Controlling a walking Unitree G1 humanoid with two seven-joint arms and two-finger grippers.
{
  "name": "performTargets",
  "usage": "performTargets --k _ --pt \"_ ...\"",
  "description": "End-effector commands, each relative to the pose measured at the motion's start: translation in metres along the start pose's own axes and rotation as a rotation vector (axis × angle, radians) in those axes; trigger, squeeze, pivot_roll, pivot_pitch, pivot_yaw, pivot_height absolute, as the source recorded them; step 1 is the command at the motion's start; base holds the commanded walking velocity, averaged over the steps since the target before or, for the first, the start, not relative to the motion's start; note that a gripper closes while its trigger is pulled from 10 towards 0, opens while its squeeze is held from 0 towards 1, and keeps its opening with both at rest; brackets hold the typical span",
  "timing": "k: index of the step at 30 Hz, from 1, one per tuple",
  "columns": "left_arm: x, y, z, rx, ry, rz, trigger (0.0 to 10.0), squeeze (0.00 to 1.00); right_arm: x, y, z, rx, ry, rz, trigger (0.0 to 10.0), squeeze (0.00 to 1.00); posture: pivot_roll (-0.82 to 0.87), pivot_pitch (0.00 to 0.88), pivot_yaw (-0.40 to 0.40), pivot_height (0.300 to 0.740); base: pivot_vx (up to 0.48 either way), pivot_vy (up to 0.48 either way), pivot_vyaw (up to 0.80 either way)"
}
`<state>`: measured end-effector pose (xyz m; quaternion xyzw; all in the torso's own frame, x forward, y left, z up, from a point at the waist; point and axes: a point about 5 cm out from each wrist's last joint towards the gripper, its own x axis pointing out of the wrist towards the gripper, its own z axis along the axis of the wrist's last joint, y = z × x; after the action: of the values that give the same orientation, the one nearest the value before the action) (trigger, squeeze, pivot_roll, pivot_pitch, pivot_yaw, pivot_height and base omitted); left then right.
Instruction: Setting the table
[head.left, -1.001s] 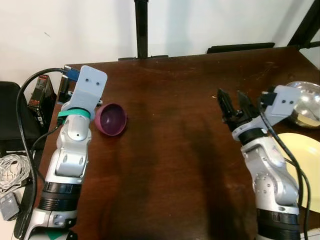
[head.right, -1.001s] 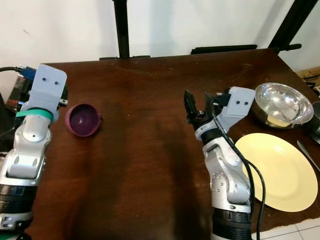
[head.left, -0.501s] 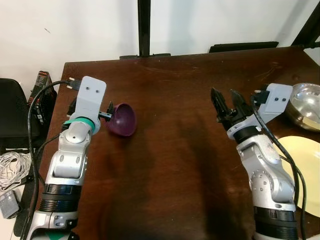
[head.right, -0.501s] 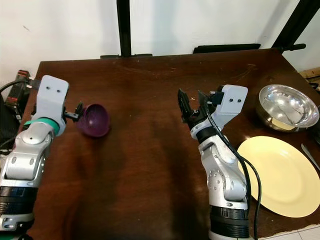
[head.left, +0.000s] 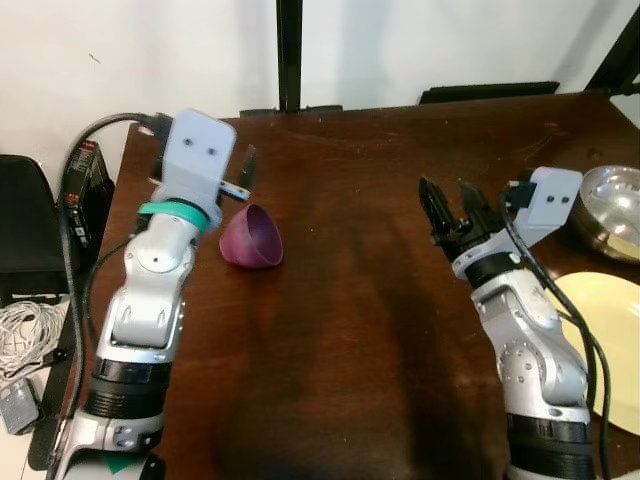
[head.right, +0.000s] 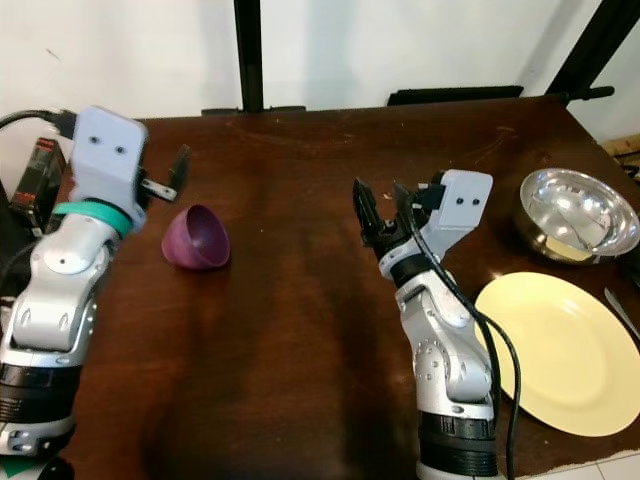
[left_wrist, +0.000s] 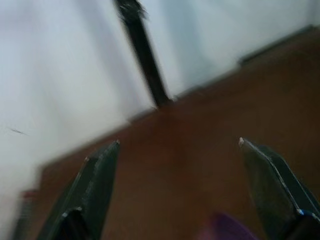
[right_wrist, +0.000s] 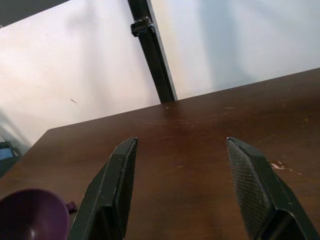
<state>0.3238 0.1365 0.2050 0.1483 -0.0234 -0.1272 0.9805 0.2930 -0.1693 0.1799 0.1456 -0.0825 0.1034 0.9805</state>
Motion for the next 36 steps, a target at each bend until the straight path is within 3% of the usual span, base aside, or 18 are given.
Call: performTargets --k 1,4,5,8,13,16,22,23,24,25,28,30,36 --pt "0.001 -0.006 -0.004 -0.019 0.039 -0.048 10.0 0.00 -0.002 -0.002 -0.005 0.004 0.016 -0.016 10.0 0.00 -0.09 0.000 0.041 0.740 0.000 0.000 0.00" --pt "-0.001 -0.019 -0.013 -0.073 0.099 -0.134 10.0 0.00 -0.002 -0.003 -0.006 0.005 0.016 -0.019 10.0 0.00 -0.09 0.000 0.042 0.740 0.000 0.000 0.00" --pt "-0.001 -0.019 -0.013 -0.073 0.099 -0.134 10.0 0.00 -0.002 -0.003 -0.006 0.005 0.016 -0.019 10.0 0.00 -0.09 0.000 0.042 0.740 0.000 0.000 0.00" --pt "-0.002 -0.024 -0.037 -0.071 0.221 -0.114 10.0 0.00 -0.002 -0.003 -0.006 0.009 0.016 -0.021 10.0 0.00 -0.09 0.000 0.040 0.740 0.000 0.000 0.00" --pt "0.000 -0.019 -0.059 -0.067 0.323 -0.041 10.0 0.00 -0.002 -0.002 -0.007 0.011 0.018 -0.019 10.0 0.00 -0.09 0.000 0.043 0.740 0.000 0.000 0.00" --pt "-0.006 -0.005 -0.079 0.003 0.413 0.073 10.0 0.00 -0.002 -0.002 -0.007 0.013 0.017 -0.018 10.0 0.00 -0.09 0.000 0.041 0.740 0.000 0.000 0.00" --pt "-0.012 0.000 -0.086 0.024 0.452 0.111 9.8 0.00 -0.002 -0.002 -0.008 0.016 0.021 -0.019 10.0 0.00 -0.08 0.000 0.037 0.740 0.000 0.000 0.00" --pt "-0.014 0.000 -0.090 0.025 0.465 0.114 5.6 0.00 -0.002 -0.002 -0.009 0.018 0.023 -0.017 10.0 0.00 -0.08 0.000 0.035 0.740 0.000 0.000 0.00" --pt "-0.014 0.000 -0.090 0.025 0.465 0.114 5.6 0.00 -0.002 -0.002 -0.009 0.018 0.023 -0.017 10.0 0.00 -0.08 0.000 0.035 0.740 0.000 0.000 0.00" --pt "-0.016 -0.007 -0.100 -0.029 0.481 0.102 0.0 0.00 -0.001 0.001 -0.011 0.025 0.029 -0.007 10.0 0.00 -0.08 0.000 0.031 0.740 0.000 0.000 0.00" --pt "-0.016 -0.010 -0.103 -0.077 0.475 0.093 0.0 0.00 0.000 0.003 -0.012 0.029 0.034 -0.001 10.0 0.00 -0.08 0.000 0.029 0.740 0.000 0.000 0.00" --pt "-0.011 -0.015 -0.102 -0.165 0.398 0.067 0.0 0.00 -0.002 0.011 -0.019 0.039 0.062 0.030 10.0 0.00 -0.09 0.000 0.024 0.740 0.000 0.000 0.00" --pt "-0.007 -0.018 -0.096 -0.189 0.317 0.042 0.0 0.00 -0.006 0.015 -0.030 0.044 0.109 0.068 10.0 0.00 -0.09 0.000 0.023 0.740 0.000 0.000 0.00"
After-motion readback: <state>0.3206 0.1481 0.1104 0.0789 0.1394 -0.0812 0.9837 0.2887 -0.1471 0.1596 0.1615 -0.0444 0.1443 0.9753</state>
